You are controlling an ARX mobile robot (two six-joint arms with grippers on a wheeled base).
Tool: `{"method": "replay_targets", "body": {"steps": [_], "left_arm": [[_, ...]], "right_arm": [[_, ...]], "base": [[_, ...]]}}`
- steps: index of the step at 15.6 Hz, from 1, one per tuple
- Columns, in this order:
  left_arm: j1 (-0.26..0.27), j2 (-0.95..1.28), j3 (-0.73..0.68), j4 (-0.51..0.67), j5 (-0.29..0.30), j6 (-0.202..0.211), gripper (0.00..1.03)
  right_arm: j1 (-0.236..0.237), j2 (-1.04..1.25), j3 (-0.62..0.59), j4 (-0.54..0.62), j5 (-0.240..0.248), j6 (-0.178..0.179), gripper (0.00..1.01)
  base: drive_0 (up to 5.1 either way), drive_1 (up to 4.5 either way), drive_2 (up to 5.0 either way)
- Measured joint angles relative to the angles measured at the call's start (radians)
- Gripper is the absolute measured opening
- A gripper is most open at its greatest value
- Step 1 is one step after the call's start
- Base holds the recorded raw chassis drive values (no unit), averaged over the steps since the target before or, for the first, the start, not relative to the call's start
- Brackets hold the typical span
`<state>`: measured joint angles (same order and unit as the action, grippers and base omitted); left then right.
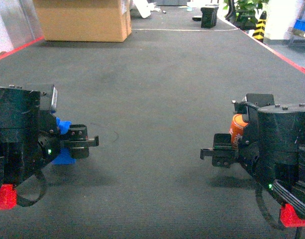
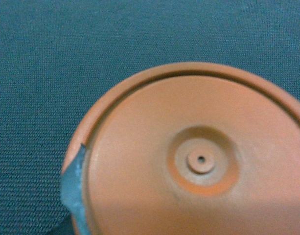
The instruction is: Sort blue parts and orange caps into right shelf containers
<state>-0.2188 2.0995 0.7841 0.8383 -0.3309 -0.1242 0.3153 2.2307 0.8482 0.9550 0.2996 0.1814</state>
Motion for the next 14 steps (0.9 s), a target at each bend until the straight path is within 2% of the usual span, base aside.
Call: {"method": "replay_targets", "body": {"steps": [1, 2, 5, 7, 8, 9, 11, 12, 14], "left_arm": [[-0.002, 0.0, 0.0, 0.015, -0.002, -0.002, 0.53], [-0.002, 0.0, 0.0, 0.02, -0.003, -0.005, 0.45], [-0.008, -0.001, -0.017, 0.041, -0.003, -0.016, 0.43], [-0.008, -0.036, -0.067, 0.076, -0.039, -0.019, 0.43], [-0.006, -0.073, -0.103, 0.107, -0.073, -0.008, 0.43], [-0.005, -0.156, -0.157, 0.167, -0.144, 0.029, 0.43], [0.005, -0.346, -0.282, 0.269, -0.215, 0.073, 0.43], [0.007, -0.436, -0.352, 0.284, -0.25, 0.091, 0.43], [0.008, -0.626, -0.475, 0.237, -0.309, 0.127, 0.43]], "right_arm": [[0.0, 0.002, 0.0, 0.005, 0.003, -0.001, 0.51], [0.0, 0.002, -0.002, 0.015, 0.011, -0.003, 0.47], [0.0, -0.004, -0.047, 0.071, 0.027, -0.02, 0.46], [0.001, -0.064, -0.109, 0.118, 0.031, -0.042, 0.46], [0.004, -0.117, -0.152, 0.15, 0.039, -0.053, 0.46], [0.009, -0.213, -0.222, 0.195, 0.047, -0.071, 0.46], [0.019, -0.431, -0.392, 0.255, 0.081, -0.109, 0.46], [0.02, -0.535, -0.472, 0.236, 0.098, -0.13, 0.46], [0.033, -0.764, -0.597, 0.138, 0.129, -0.159, 0.46]], "base": [[0.0, 0.0, 0.0], [0.0, 0.0, 0.0], [0.0, 0.0, 0.0], [0.0, 0.0, 0.0], [0.0, 0.0, 0.0], [0.0, 0.0, 0.0], [0.0, 0.0, 0.0], [0.0, 0.0, 0.0], [0.0, 0.0, 0.0]]}}
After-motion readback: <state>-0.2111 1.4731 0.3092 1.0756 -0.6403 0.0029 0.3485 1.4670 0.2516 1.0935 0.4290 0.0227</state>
